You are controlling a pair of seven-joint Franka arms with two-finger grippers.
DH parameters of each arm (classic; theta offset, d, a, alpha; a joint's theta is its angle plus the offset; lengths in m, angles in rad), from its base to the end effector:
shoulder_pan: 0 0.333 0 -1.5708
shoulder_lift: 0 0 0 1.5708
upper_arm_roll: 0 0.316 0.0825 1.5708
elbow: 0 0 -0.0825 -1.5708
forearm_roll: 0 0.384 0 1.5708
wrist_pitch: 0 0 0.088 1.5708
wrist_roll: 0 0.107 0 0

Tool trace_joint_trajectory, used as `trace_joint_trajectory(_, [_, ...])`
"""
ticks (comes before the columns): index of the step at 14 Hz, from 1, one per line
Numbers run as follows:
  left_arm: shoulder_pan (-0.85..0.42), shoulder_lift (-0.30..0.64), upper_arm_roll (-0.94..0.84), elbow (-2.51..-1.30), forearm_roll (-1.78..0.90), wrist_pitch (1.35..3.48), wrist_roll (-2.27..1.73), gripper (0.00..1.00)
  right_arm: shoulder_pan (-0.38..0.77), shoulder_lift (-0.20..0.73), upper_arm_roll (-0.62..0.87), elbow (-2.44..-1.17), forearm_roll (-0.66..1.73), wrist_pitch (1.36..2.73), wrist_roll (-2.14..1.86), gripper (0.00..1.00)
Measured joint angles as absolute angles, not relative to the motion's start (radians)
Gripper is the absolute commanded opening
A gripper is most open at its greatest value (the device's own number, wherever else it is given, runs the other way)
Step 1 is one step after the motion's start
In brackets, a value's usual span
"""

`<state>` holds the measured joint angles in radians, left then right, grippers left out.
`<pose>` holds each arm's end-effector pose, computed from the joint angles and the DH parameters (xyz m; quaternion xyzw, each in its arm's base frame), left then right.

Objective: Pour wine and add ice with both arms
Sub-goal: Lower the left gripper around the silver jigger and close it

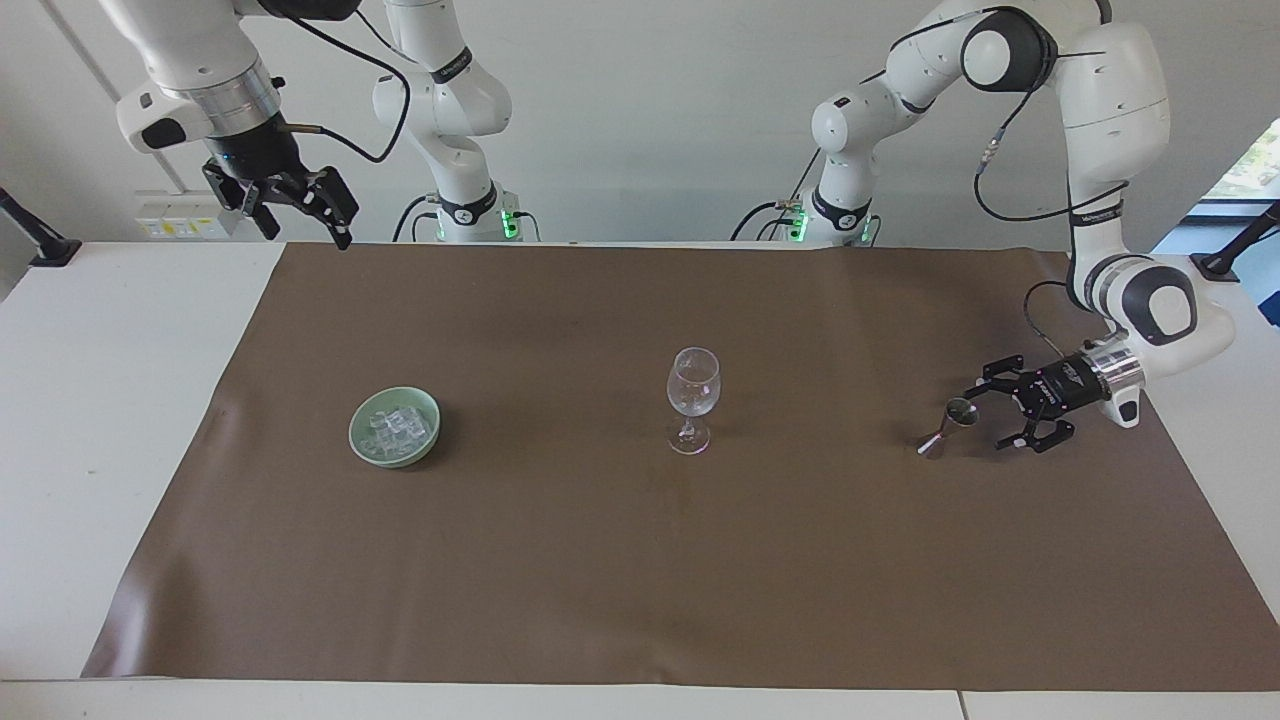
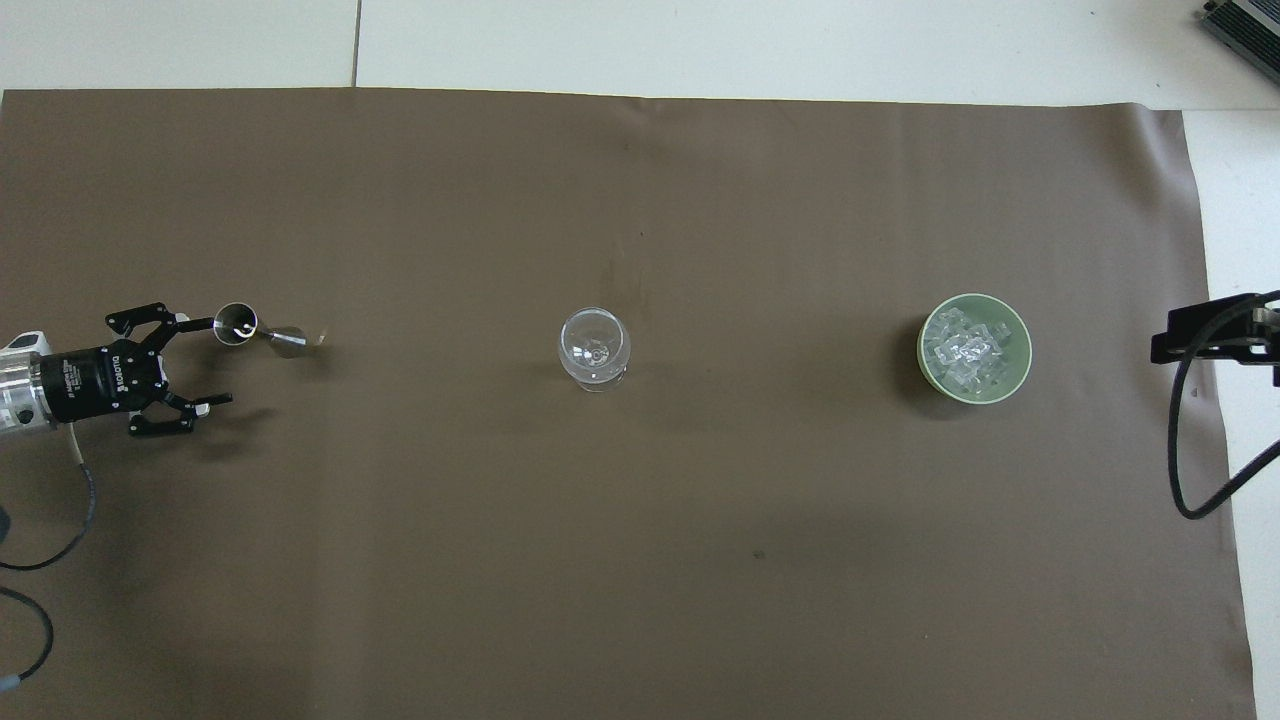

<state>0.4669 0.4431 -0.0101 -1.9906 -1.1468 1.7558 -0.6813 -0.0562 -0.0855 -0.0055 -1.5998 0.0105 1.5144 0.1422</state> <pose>0.5416 0.1760 0.2409 0.5203 0.6547 -0.3307 0.4373 0.5210 -0.0311 0.6520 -0.9948 0.1015 0.0002 0.0055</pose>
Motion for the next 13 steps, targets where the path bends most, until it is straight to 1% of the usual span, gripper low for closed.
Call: trace_joint_trajectory(13, [0.415,0.429,-0.026,-2.046,-1.295,1.837,-0.649,1.0,-0.056,-0.085,-0.005,-1.6,0.01,1.514,0.142,1.0])
